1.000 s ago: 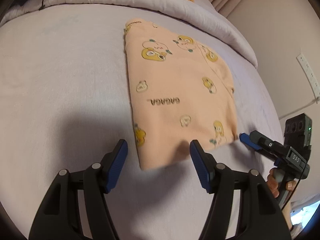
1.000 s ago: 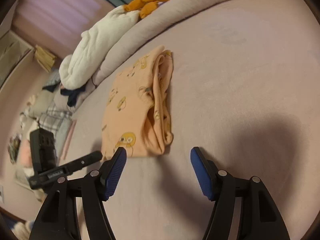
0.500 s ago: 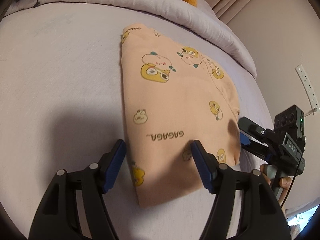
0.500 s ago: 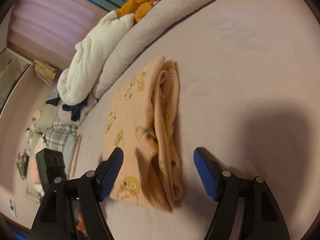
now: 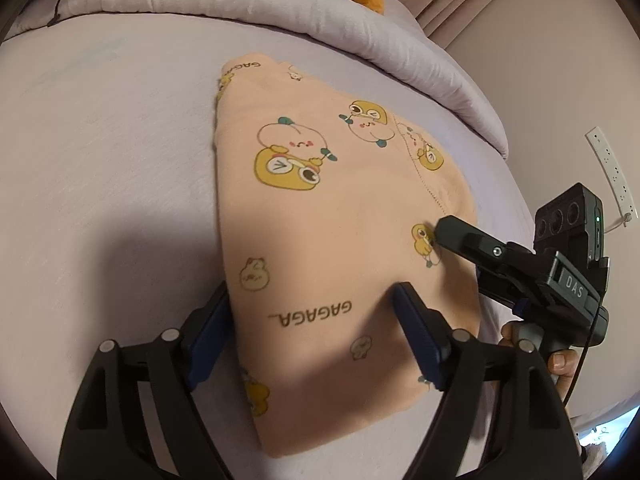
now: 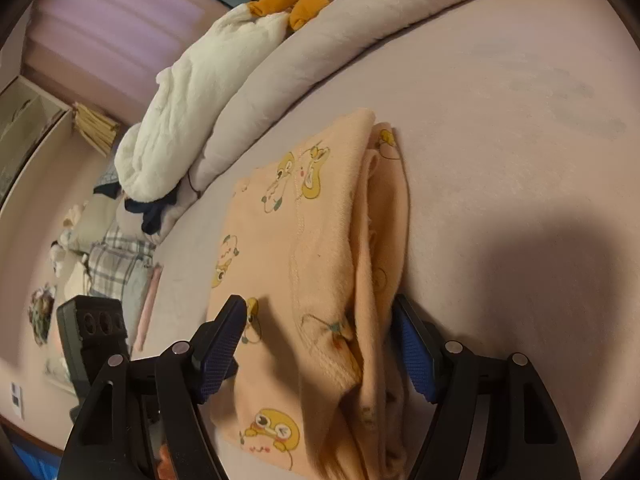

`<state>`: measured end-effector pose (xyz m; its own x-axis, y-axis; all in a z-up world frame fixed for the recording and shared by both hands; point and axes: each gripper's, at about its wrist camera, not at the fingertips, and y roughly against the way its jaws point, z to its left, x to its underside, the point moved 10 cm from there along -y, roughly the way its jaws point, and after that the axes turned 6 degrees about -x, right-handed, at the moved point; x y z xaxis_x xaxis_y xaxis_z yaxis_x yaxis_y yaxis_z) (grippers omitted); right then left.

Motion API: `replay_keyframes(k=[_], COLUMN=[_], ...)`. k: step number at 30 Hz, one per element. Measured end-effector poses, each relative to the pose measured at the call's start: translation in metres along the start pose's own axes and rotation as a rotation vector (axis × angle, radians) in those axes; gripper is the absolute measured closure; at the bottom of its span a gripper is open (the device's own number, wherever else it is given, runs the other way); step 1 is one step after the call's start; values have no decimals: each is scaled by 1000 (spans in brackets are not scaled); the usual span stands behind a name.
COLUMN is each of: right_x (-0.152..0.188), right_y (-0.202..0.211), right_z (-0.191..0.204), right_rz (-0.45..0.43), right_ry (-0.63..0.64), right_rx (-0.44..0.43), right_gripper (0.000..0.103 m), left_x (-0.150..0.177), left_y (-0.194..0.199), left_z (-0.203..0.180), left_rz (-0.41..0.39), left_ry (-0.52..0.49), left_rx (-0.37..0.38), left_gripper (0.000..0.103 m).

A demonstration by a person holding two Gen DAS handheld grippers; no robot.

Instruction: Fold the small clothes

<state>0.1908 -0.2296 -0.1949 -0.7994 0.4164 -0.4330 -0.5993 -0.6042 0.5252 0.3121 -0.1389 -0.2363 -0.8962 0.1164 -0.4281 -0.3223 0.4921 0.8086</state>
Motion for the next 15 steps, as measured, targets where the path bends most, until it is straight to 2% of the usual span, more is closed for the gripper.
replay_keyframes(k=[5,15], right_x=[-5,-17], right_y=[-11,-32], right_z=[4,9], right_rz=[24,37], right_ry=[30,57], right_rx=[1,-18], right_gripper=[29,29], left_x=[-7,-17], left_y=[-6,-10], left_z=[-6,-11], left_rz=[13,53], left_ry=[7,121], left_rx=[10,162], left_gripper=[23,22])
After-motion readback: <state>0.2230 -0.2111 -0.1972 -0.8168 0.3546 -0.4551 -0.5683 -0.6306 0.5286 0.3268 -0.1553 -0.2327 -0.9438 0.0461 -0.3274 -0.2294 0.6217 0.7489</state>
